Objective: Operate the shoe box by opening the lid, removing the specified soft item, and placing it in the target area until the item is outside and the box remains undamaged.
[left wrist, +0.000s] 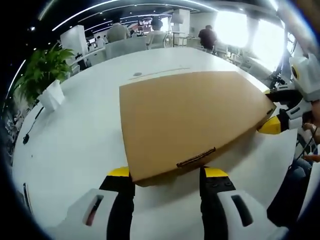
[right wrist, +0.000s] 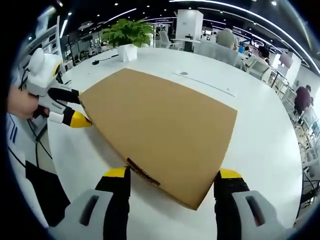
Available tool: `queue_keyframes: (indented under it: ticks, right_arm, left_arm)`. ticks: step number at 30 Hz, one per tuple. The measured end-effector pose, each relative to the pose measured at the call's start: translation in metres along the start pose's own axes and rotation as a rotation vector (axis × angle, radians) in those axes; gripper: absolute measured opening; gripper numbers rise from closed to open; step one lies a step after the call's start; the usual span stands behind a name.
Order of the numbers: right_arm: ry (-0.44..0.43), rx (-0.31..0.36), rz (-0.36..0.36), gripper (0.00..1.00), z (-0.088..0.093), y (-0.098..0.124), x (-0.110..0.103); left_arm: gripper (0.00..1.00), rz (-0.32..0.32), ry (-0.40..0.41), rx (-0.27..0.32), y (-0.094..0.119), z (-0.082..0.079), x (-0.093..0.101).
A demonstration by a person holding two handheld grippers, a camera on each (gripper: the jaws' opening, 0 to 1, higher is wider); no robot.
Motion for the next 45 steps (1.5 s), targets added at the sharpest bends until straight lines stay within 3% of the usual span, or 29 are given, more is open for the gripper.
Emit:
queue_keyframes:
  ticks: [8,25,30,39,45]
  right_arm:
    - [0.006,0.017,0.008,0.68,0.008,0.000,-0.004]
    - [0.007,-0.007,0.012,0.66,0.020,0.009,-0.016]
    - [0.003,-0.016,0.012,0.66,0.023,0.013,-0.022]
    - [0.000,-0.021,0.012,0.66,0.027,0.017,-0.027]
    - [-0.005,-0.019,0.016,0.66,0.030,0.022,-0.031]
  left_arm:
    - [0.52,0.003,-0.002,0.008,0.007,0.002,0.002]
    - [0.52,0.013,-0.001,0.004,0.019,0.014,0.008]
    - [0.52,0.017,-0.014,0.026,0.024,0.019,0.010]
    - [0.52,0.000,-0.007,-0.008,0.027,0.023,0.013]
    - [0.52,0.003,-0.009,0.004,0.030,0.027,0.012]
Point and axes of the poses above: the point that each gripper's makers call its tool centre point, and the gripper's own axes: y roughly backward along the fingers, x roughly to its right, z roughly out of its underside, the point moved 5 cm from there along y, roughly backward along the fingers, and after that the axes turned 1 degree about z, right-handed, at the moved point
